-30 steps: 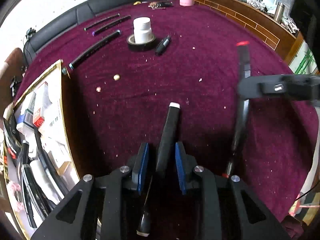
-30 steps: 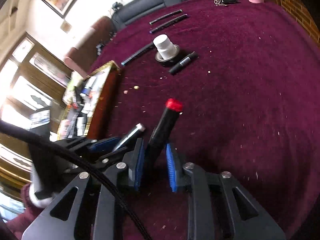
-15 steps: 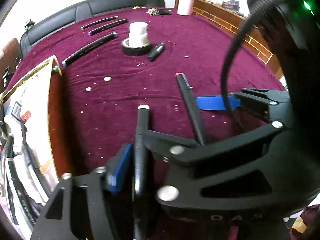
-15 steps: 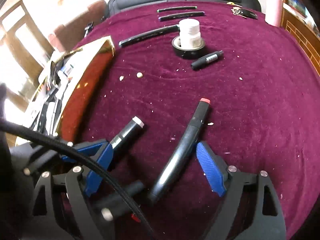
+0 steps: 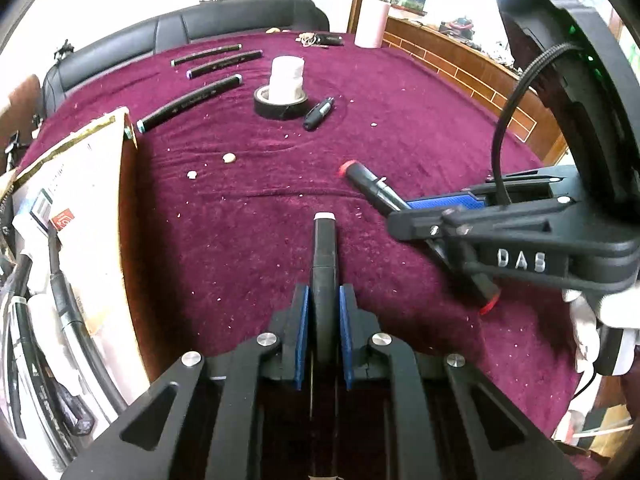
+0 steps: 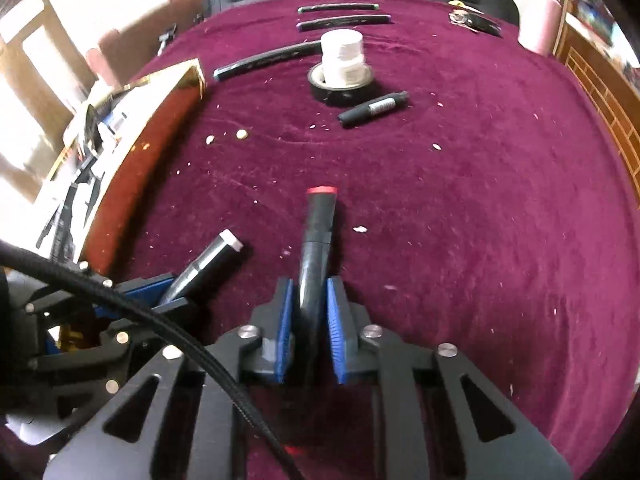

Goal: Organize objects

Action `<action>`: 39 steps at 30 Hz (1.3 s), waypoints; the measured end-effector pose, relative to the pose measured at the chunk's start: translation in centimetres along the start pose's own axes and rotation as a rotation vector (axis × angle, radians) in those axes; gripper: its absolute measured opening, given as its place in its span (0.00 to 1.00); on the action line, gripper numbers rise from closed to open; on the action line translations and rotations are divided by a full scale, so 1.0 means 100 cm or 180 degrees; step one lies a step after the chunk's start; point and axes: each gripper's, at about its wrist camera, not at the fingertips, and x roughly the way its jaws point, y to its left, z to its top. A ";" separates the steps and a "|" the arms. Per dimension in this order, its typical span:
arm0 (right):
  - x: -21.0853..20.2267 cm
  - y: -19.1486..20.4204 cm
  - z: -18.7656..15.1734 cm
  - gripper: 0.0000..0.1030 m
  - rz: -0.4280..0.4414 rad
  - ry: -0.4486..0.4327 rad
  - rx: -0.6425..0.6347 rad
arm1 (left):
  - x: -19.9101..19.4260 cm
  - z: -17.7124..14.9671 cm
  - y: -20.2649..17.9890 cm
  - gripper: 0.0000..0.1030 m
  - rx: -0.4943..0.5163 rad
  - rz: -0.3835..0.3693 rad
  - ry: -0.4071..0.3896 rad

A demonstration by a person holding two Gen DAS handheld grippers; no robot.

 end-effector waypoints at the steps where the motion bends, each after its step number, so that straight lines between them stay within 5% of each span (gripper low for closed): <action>1: -0.004 -0.003 -0.002 0.12 0.0050 -0.0044 0.0046 | -0.002 0.000 0.000 0.11 -0.0025 -0.0014 -0.0037; 13: -0.057 0.012 -0.006 0.12 0.0882 -0.0424 0.0204 | -0.056 -0.001 0.031 0.11 -0.0516 -0.0169 -0.0379; 21: -0.043 0.079 0.025 0.13 0.1614 -0.0239 0.0056 | -0.122 -0.023 0.100 0.11 -0.0942 0.0140 -0.0664; 29: 0.013 0.138 0.050 0.13 0.1463 0.0102 0.0019 | -0.122 -0.055 0.173 0.11 -0.1352 0.0452 -0.0487; 39: 0.041 0.166 0.050 0.13 0.0838 0.0180 -0.0167 | -0.095 -0.067 0.181 0.12 -0.1414 0.0448 -0.0322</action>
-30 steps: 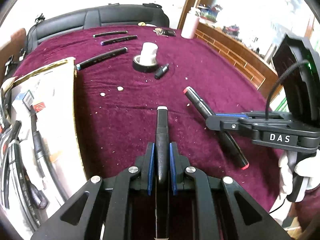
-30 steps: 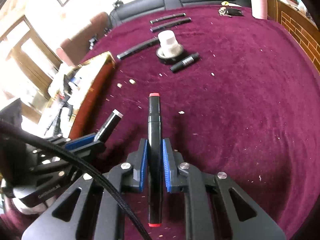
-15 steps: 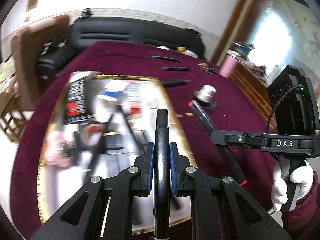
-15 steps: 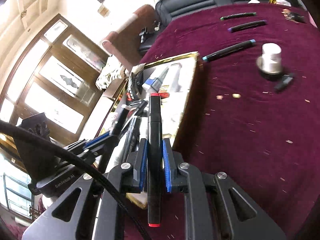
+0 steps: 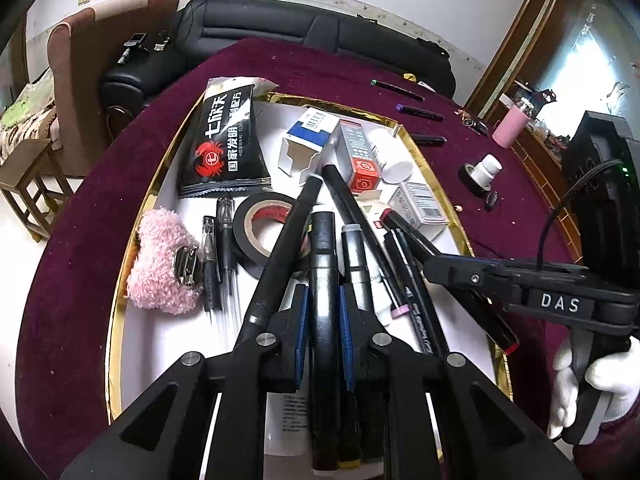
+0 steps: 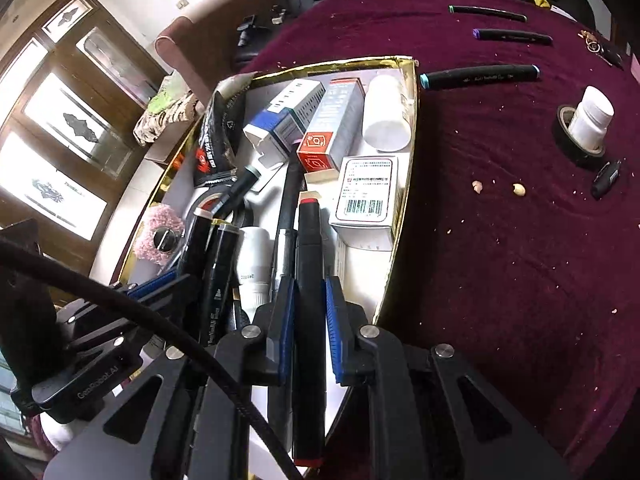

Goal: Organize objects

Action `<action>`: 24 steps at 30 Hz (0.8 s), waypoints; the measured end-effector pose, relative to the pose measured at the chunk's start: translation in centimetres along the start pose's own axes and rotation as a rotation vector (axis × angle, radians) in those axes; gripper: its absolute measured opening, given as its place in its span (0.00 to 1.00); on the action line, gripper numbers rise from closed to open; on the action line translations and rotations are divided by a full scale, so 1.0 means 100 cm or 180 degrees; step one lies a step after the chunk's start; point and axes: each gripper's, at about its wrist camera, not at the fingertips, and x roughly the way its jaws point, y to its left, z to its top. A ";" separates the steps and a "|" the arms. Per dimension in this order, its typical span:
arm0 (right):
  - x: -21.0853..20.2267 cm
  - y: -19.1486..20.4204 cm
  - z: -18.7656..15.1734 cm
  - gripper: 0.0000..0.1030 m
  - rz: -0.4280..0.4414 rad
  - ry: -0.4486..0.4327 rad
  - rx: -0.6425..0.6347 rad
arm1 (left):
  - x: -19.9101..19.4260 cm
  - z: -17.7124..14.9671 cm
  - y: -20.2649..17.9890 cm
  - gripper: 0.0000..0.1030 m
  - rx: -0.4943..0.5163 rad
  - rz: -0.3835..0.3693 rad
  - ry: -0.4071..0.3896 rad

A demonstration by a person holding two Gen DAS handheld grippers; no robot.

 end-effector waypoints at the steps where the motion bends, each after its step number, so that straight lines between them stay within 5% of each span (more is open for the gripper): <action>1: -0.001 0.001 0.000 0.14 -0.0029 0.0003 -0.0003 | 0.001 0.000 0.000 0.11 0.0014 0.0010 -0.0007; 7: -0.001 0.010 -0.002 0.29 -0.0161 -0.0035 -0.0066 | 0.004 0.000 -0.002 0.15 0.0046 -0.0037 -0.0002; 8: -0.001 0.011 -0.003 0.33 -0.0170 -0.0041 -0.0089 | 0.006 0.000 -0.003 0.20 0.0046 -0.0039 0.0019; 10: -0.003 0.014 -0.005 0.35 -0.0180 -0.0072 -0.0111 | 0.008 0.000 -0.004 0.48 0.0072 0.0005 0.0016; 12: -0.007 0.015 -0.006 0.37 -0.0190 -0.0152 -0.0104 | 0.006 -0.001 -0.006 0.59 0.0084 0.0051 -0.0033; 15: -0.026 0.008 -0.010 0.47 -0.0174 -0.0399 -0.0047 | -0.003 -0.001 -0.007 0.62 0.0052 0.0102 -0.0164; 18: -0.044 0.002 -0.012 0.52 -0.0215 -0.0670 0.0009 | -0.021 0.003 -0.012 0.63 0.0073 0.0238 -0.0463; 22: -0.075 0.001 -0.017 0.62 -0.0401 -0.1161 -0.0048 | -0.066 0.005 -0.029 0.82 0.0092 0.0552 -0.1119; 24: -0.092 0.004 -0.024 0.79 -0.0558 -0.1466 -0.0124 | -0.092 0.003 -0.047 0.85 0.0131 0.0775 -0.1433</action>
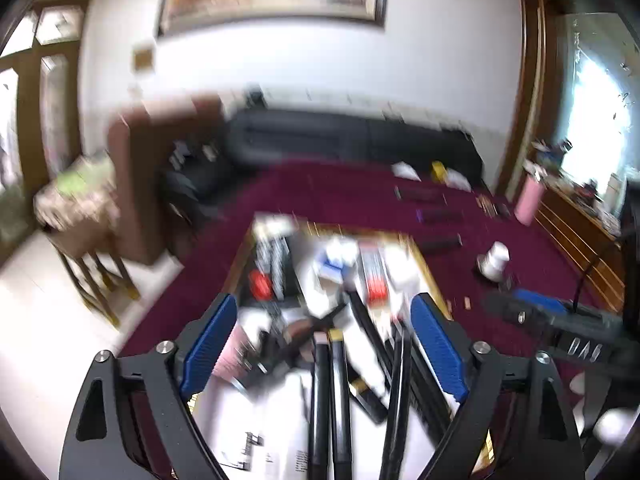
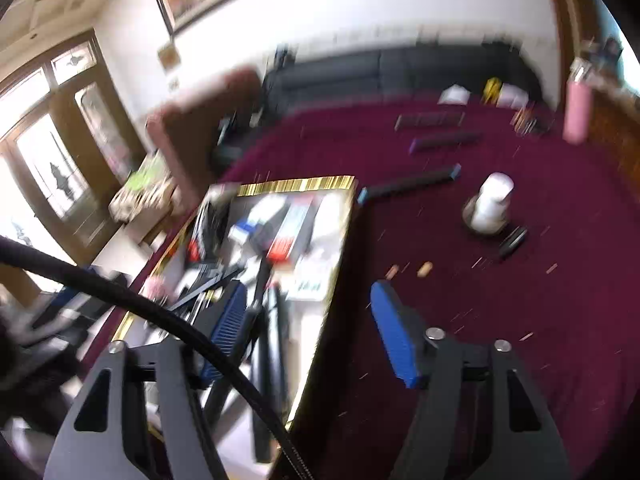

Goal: Organize objects

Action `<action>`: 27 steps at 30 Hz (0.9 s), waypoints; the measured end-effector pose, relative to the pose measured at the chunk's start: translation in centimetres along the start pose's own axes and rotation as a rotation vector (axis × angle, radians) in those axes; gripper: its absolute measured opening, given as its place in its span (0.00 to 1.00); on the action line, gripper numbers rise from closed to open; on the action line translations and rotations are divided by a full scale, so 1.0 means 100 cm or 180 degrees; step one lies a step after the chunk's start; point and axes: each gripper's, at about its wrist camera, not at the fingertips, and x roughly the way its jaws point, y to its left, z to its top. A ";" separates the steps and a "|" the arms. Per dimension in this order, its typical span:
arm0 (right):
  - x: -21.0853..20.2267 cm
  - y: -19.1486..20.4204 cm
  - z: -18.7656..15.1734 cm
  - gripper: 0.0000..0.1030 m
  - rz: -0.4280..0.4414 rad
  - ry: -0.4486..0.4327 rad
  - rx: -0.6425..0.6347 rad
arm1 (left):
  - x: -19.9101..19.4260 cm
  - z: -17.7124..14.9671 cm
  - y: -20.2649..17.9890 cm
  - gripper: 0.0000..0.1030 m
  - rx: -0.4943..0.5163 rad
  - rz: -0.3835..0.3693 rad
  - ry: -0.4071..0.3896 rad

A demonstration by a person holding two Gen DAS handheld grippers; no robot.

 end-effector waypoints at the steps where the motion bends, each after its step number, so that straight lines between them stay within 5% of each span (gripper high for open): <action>1: -0.012 0.001 -0.002 0.84 -0.0098 -0.0235 -0.0066 | -0.012 0.004 -0.004 0.89 0.0000 0.0044 -0.0097; 3: -0.023 0.002 -0.006 0.93 -0.0215 -0.0507 -0.0095 | -0.032 0.009 -0.012 0.99 -0.0081 -0.0086 -0.0223; 8: -0.004 -0.017 -0.004 0.98 -0.0255 -0.0120 0.0106 | -0.028 0.003 -0.026 0.99 -0.0317 -0.0282 0.0041; 17: -0.005 -0.012 -0.024 0.98 -0.0859 -0.0094 -0.0365 | 0.009 -0.020 -0.034 0.99 -0.0602 0.0197 0.0636; 27: -0.010 -0.011 -0.034 0.98 -0.1091 -0.0085 -0.0563 | 0.006 -0.032 -0.050 0.99 -0.0300 0.0742 0.0582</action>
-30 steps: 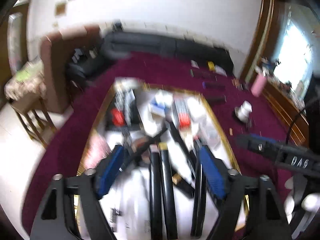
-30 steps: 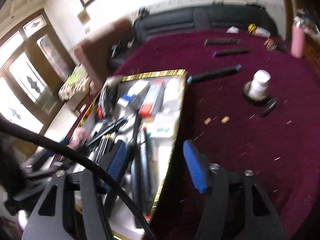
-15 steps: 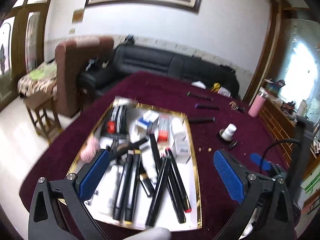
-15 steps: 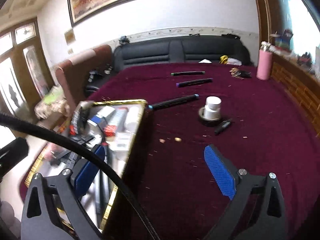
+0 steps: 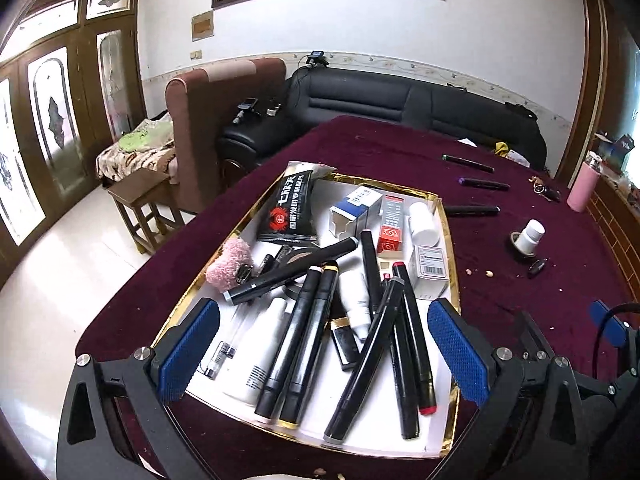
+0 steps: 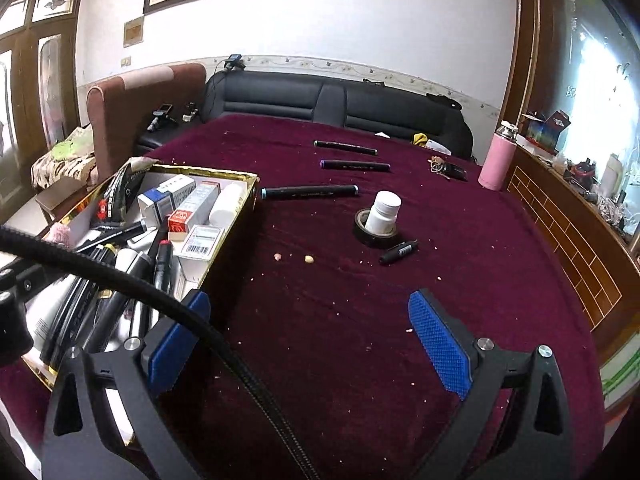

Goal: Organize objects

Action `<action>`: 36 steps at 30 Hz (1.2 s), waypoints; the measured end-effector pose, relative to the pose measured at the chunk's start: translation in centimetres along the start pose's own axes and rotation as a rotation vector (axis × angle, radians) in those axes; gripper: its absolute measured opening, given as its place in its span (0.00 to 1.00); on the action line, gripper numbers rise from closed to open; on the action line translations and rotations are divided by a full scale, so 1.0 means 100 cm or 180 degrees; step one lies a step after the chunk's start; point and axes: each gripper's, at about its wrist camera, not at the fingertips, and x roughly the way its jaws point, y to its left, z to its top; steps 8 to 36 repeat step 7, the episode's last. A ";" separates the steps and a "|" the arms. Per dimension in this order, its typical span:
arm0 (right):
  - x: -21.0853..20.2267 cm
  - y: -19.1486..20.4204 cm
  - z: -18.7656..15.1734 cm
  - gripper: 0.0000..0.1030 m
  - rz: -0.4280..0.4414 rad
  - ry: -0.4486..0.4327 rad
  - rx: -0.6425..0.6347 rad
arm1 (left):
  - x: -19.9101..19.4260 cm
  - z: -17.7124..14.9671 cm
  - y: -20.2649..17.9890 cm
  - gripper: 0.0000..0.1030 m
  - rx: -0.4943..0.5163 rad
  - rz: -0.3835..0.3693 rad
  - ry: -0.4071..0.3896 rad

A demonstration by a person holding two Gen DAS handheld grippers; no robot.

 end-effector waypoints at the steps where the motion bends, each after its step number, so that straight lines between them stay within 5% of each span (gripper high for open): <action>1: 0.000 0.000 -0.001 0.98 0.0009 0.0014 -0.0001 | -0.002 0.000 0.000 0.99 0.0026 0.0045 -0.0032; 36: -0.002 0.002 -0.001 0.98 -0.0006 0.0037 -0.0023 | -0.004 0.002 0.004 0.99 0.0026 0.0067 -0.0106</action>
